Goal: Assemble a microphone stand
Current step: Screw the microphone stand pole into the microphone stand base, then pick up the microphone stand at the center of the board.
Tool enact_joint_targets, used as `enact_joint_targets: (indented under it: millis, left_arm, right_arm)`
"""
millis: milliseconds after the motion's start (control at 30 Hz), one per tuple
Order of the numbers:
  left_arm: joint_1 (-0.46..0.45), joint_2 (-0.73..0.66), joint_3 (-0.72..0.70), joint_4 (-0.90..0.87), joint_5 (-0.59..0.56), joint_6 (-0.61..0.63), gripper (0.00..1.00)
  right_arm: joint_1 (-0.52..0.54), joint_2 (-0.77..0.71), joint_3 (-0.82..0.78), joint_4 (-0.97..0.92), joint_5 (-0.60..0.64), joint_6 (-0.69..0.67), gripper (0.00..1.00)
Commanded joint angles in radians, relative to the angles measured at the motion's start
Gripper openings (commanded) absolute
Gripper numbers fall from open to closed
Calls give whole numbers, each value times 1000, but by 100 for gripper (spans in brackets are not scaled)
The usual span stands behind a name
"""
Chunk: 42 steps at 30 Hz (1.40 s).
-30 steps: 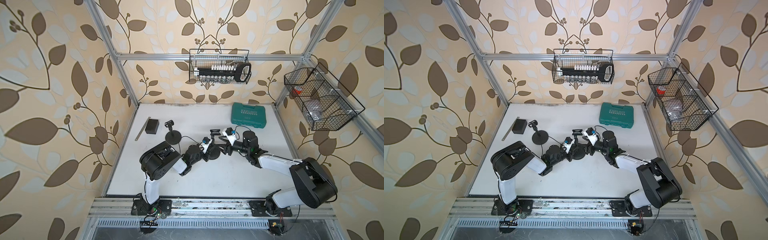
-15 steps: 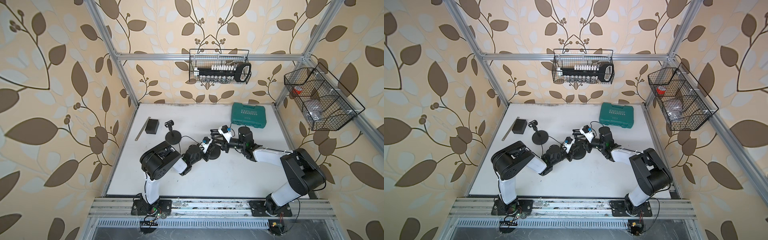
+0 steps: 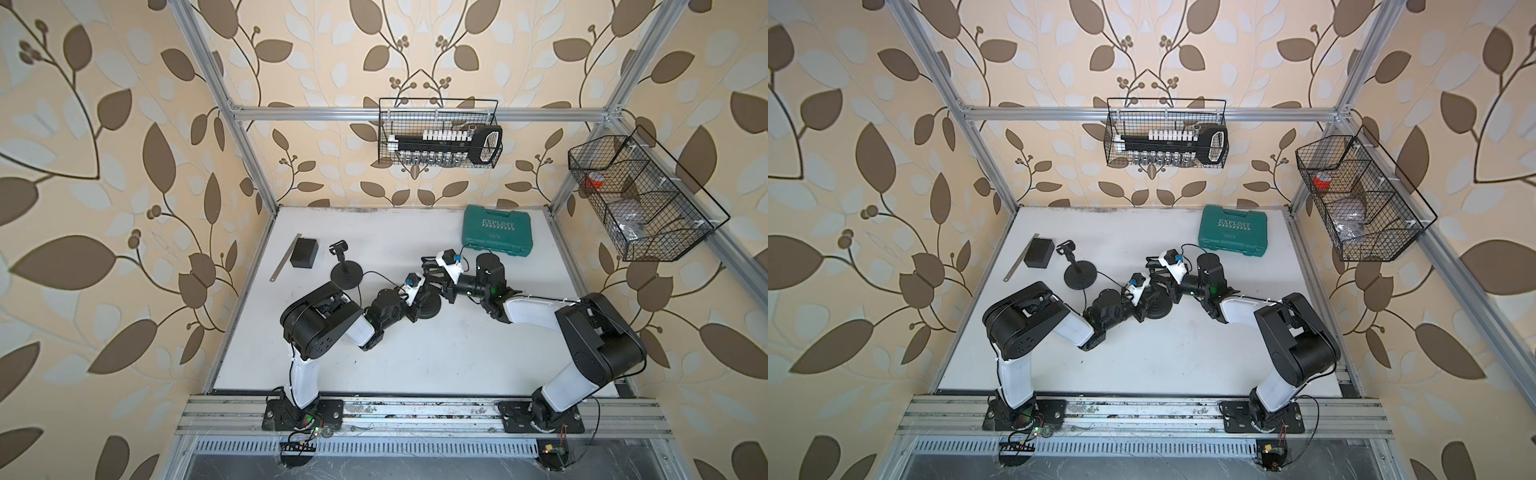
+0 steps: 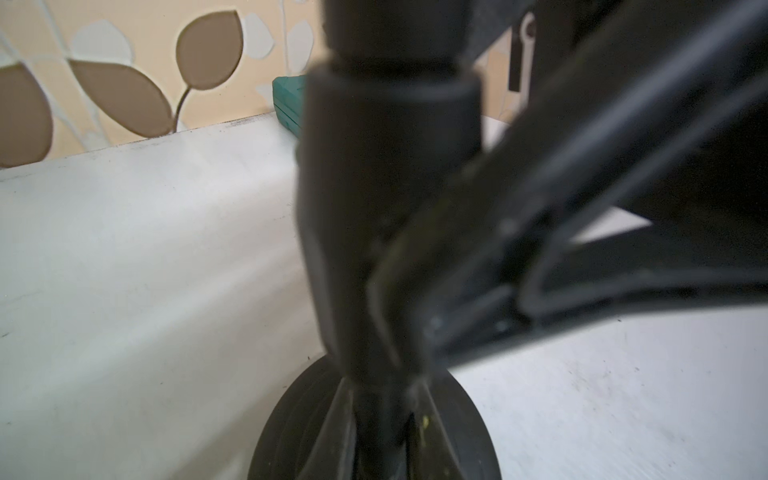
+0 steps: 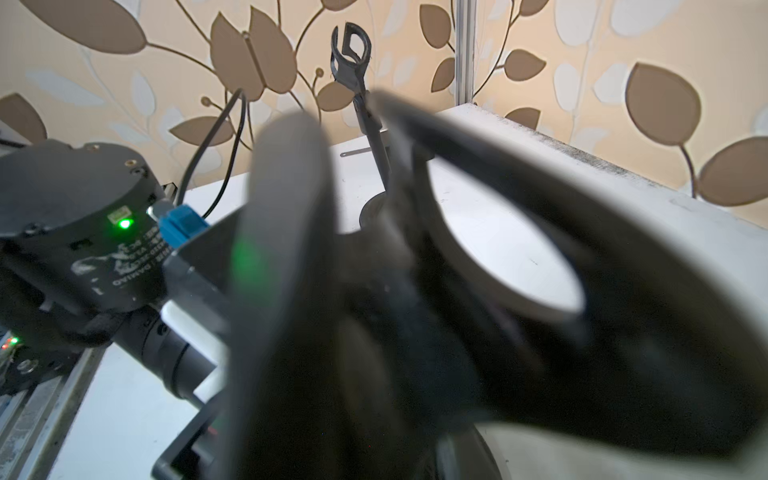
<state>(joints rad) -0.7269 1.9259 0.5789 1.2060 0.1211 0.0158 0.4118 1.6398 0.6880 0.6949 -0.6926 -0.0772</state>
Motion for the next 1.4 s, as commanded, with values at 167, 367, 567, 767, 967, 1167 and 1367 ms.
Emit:
enact_joint_targets:
  millis: [167, 367, 567, 767, 967, 1167, 1367]
  left_arm:
    - [-9, 10, 11, -27, 13, -12, 21]
    - [-9, -11, 1, -17, 19, -20, 26]
    - [-9, -26, -6, -6, 14, -29, 30]
    - [-9, -28, 4, -2, 9, -22, 28]
    - [-9, -15, 17, -29, 7, -3, 15]
    - [-9, 12, 19, -42, 9, 10, 13]
    - [-9, 27, 25, -42, 14, 4, 13]
  right_arm:
    - [73, -15, -120, 113, 209, 45, 0]
    - [265, -66, -221, 121, 726, 60, 0]
    - [432, -51, -237, 72, 1096, 129, 0]
    - [521, -56, -230, 65, 1187, 157, 0]
    - [456, -140, -235, 34, 968, 115, 29]
    - [238, -290, -285, -22, 555, 67, 58]
    - [41, -297, -282, -34, 248, -8, 57]
